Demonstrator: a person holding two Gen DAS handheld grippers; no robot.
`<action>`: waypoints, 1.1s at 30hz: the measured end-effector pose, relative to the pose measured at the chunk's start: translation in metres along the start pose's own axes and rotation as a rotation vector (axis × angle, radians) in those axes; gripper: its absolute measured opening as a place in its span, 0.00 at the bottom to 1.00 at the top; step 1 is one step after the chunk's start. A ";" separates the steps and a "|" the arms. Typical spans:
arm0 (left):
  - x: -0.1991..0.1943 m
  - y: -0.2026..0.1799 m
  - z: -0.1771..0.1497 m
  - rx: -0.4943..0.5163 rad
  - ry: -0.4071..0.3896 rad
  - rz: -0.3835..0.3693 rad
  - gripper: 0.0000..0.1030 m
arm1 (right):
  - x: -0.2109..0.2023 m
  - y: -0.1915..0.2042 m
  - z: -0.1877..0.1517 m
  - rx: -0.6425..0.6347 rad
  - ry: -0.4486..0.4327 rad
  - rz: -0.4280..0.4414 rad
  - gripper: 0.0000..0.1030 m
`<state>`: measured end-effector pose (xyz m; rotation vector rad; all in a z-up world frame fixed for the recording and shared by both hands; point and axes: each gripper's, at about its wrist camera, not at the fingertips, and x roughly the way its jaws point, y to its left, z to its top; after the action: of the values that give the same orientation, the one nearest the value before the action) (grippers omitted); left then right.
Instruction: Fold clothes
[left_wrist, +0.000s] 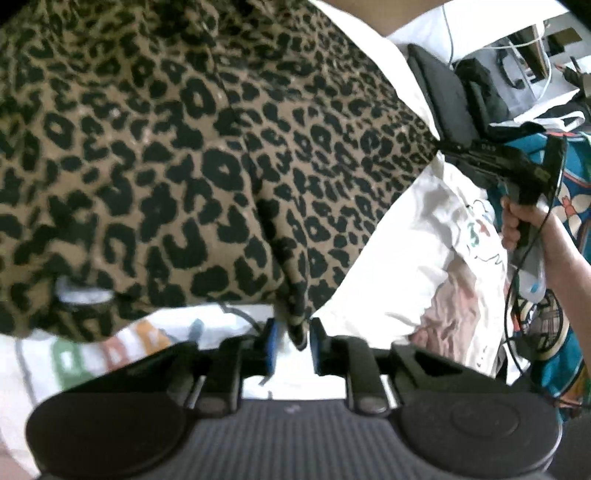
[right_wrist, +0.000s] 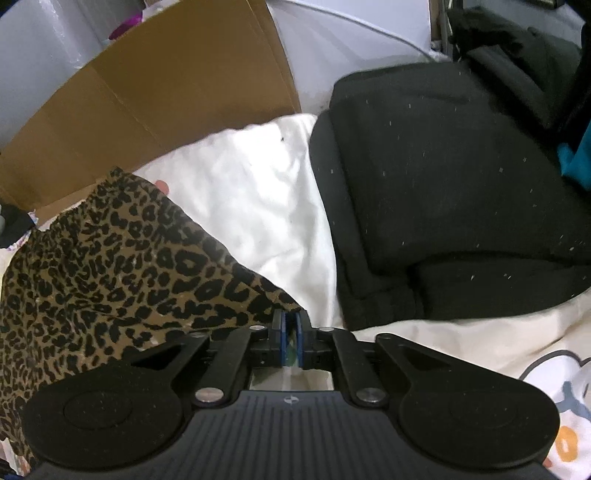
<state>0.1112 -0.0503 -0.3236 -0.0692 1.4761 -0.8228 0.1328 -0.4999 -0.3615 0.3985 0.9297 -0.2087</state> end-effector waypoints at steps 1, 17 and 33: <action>-0.005 0.001 -0.001 0.000 -0.010 0.012 0.19 | -0.003 0.002 0.001 -0.004 -0.004 0.000 0.06; -0.022 0.035 0.000 0.021 -0.148 0.144 0.36 | -0.040 0.083 -0.021 -0.156 0.036 0.186 0.06; -0.030 0.038 0.002 0.064 -0.244 0.038 0.38 | -0.050 0.173 -0.076 -0.389 0.166 0.394 0.22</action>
<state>0.1332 -0.0077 -0.3174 -0.0899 1.2178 -0.8008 0.1066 -0.3102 -0.3194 0.2322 1.0089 0.3667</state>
